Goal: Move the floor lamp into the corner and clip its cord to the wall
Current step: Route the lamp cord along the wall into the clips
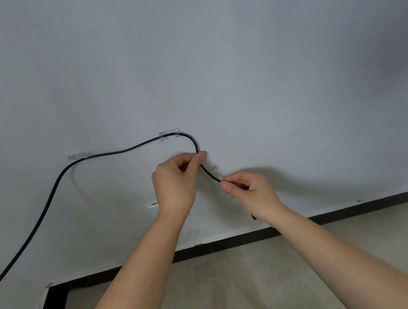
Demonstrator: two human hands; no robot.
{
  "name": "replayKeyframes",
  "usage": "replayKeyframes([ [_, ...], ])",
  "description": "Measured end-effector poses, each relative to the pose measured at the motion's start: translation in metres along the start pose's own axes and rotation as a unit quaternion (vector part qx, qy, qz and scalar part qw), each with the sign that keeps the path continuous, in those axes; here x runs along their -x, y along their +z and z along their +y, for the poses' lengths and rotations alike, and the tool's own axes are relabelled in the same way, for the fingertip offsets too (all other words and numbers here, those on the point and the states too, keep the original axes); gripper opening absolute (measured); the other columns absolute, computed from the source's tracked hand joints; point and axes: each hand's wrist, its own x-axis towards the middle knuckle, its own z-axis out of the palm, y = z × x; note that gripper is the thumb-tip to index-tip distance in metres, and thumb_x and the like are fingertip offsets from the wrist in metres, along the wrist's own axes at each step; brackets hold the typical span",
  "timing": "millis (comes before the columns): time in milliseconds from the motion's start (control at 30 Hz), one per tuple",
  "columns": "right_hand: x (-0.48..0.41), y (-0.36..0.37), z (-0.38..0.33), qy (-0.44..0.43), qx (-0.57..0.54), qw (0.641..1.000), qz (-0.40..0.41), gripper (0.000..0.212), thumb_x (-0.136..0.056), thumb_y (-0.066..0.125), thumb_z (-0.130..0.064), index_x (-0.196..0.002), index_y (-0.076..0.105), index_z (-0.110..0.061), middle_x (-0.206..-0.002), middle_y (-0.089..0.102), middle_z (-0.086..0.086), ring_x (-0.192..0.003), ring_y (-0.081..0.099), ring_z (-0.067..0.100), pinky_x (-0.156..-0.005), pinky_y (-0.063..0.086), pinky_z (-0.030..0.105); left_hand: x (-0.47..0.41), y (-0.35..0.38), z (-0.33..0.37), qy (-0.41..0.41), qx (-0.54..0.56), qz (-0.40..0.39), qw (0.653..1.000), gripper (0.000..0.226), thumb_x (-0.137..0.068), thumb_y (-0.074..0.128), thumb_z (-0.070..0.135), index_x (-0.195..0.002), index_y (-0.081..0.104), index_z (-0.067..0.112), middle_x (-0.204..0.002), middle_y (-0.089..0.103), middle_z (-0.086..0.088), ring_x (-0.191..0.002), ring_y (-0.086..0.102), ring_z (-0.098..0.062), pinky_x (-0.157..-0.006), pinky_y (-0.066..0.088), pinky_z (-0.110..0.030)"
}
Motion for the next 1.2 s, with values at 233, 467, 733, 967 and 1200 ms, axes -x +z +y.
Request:
replayKeyframes([
  [233,-0.008,0.012,0.004,-0.001,0.050,0.991,0.125,0.006,-0.084,0.076,-0.037,-0.084,0.079,-0.032,-0.073,0.075,-0.017,-0.069,0.069,0.005,-0.071,0.057,0.031,-0.005,0.003,-0.002,-0.022,0.021,0.005,1.000,0.014,-0.069,0.085,0.035,-0.066,0.075,0.026,-0.056,0.069,0.012,-0.051,0.059,0.000,-0.063,0.054,-0.023],
  [467,-0.005,0.021,0.007,-0.047,0.158,0.979,0.116,0.011,-0.088,0.070,-0.038,-0.087,0.079,-0.031,-0.075,0.076,-0.012,-0.071,0.069,0.006,-0.070,0.056,0.031,-0.006,0.005,-0.003,-0.024,0.022,0.018,0.999,0.014,-0.068,0.086,0.034,-0.063,0.074,0.027,-0.056,0.069,0.009,-0.052,0.060,-0.004,-0.064,0.055,-0.027],
  [733,-0.006,0.030,0.003,-0.100,0.192,0.970,0.111,0.014,-0.090,0.070,-0.028,-0.080,0.078,-0.024,-0.063,0.072,-0.002,-0.057,0.065,0.016,-0.061,0.050,0.033,-0.008,0.001,-0.003,-0.015,0.013,0.001,1.000,0.014,-0.068,0.086,0.034,-0.066,0.075,0.026,-0.058,0.071,0.007,-0.056,0.065,-0.006,-0.065,0.057,-0.027],
  [967,0.010,0.023,-0.006,-0.088,0.318,0.942,-0.068,0.024,-0.096,0.055,-0.033,-0.107,0.071,-0.019,-0.101,0.076,0.002,-0.090,0.070,0.024,-0.077,0.057,0.041,0.007,-0.018,-0.011,0.099,-0.085,-0.101,0.986,0.015,-0.088,0.067,0.037,-0.088,0.073,0.024,-0.082,0.073,0.014,-0.078,0.065,0.000,-0.070,0.047,-0.012],
  [1200,0.019,0.003,-0.032,-0.060,0.400,0.910,-0.093,0.035,-0.096,0.055,-0.037,-0.129,0.064,-0.027,-0.125,0.070,-0.007,-0.115,0.063,0.017,-0.096,0.050,0.037,0.039,-0.051,-0.054,0.165,-0.421,-0.139,0.881,0.042,-0.095,0.053,0.036,-0.132,0.054,0.015,-0.132,0.054,-0.009,-0.121,0.048,-0.031,-0.095,0.039,-0.045],
])
